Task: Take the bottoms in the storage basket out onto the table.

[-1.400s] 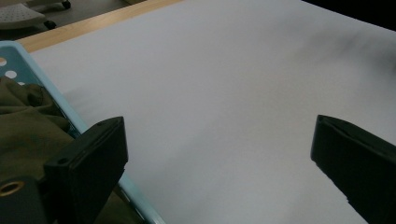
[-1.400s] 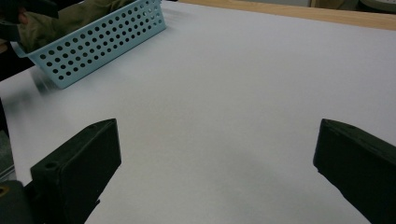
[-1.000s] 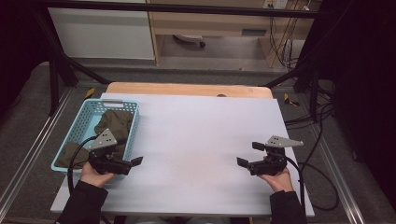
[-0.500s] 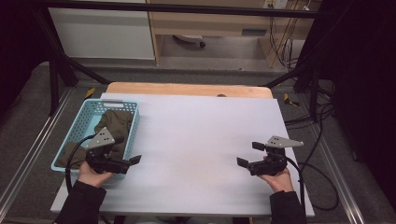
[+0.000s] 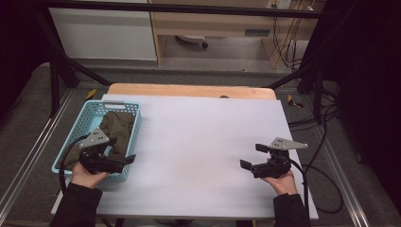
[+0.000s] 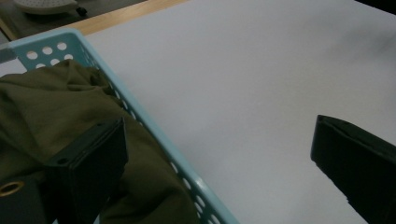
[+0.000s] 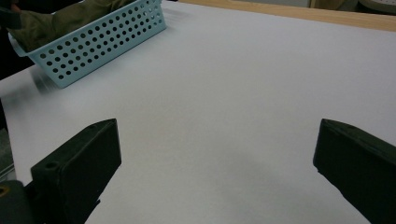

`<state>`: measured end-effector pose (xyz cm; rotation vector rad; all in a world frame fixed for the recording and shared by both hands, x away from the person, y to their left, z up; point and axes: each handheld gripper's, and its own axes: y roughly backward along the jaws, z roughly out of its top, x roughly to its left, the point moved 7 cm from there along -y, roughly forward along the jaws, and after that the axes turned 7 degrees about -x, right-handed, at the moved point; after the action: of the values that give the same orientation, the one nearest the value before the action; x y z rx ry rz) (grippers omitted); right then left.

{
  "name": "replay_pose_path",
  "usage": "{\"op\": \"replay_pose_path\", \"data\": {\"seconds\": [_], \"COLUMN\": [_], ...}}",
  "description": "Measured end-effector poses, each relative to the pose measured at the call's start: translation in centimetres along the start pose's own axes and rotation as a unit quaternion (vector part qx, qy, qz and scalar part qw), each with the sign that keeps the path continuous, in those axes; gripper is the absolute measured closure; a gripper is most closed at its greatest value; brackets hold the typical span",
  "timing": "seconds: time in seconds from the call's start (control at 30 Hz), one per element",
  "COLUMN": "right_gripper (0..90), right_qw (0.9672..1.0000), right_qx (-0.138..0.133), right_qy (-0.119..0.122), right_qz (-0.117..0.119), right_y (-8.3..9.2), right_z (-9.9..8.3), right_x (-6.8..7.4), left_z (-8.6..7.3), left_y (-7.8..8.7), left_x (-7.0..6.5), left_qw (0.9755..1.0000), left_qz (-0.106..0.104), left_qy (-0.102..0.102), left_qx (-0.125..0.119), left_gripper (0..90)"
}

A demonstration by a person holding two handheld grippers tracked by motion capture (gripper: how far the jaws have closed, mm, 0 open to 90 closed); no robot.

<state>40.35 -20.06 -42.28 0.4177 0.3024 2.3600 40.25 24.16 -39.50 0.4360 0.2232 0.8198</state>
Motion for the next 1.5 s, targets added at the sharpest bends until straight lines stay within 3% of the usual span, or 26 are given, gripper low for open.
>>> {"op": "replay_pose_path", "data": {"seconds": [0.4,0.57,0.77,1.17,1.4,1.5], "right_gripper": [1.4,1.4,1.4,1.4,1.4,1.4], "right_qw": [1.0000,1.0000,1.0000,1.0000,1.0000,1.0000], "right_qx": [0.001,0.002,0.004,0.005,0.006,0.007], "right_qy": [-0.001,0.000,0.000,0.001,0.001,0.000], "right_qz": [0.000,0.000,-0.001,0.000,0.000,-0.001], "right_y": [0.0,0.0,0.0,0.0,0.0,-0.1], "right_z": [0.0,-0.1,-0.1,-0.1,-0.1,-0.2], "right_x": [0.0,0.0,0.0,-0.1,0.0,0.0], "left_z": [-1.1,-1.8,-2.9,-3.9,-4.4,-4.4], "left_y": [0.4,0.6,0.4,-0.4,-0.9,-0.9], "left_x": [1.9,2.9,3.9,3.9,3.8,3.7], "left_qw": [0.9987,0.9970,0.9929,0.9888,0.9869,0.9870], "left_qz": [0.037,0.052,0.076,0.072,0.069,0.064], "left_qy": [0.017,0.031,0.042,0.045,0.036,0.036], "left_qx": [0.030,0.048,0.081,0.122,0.141,0.143], "left_gripper": [6.0,9.9,15.2,25.7,29.8,30.7]}}
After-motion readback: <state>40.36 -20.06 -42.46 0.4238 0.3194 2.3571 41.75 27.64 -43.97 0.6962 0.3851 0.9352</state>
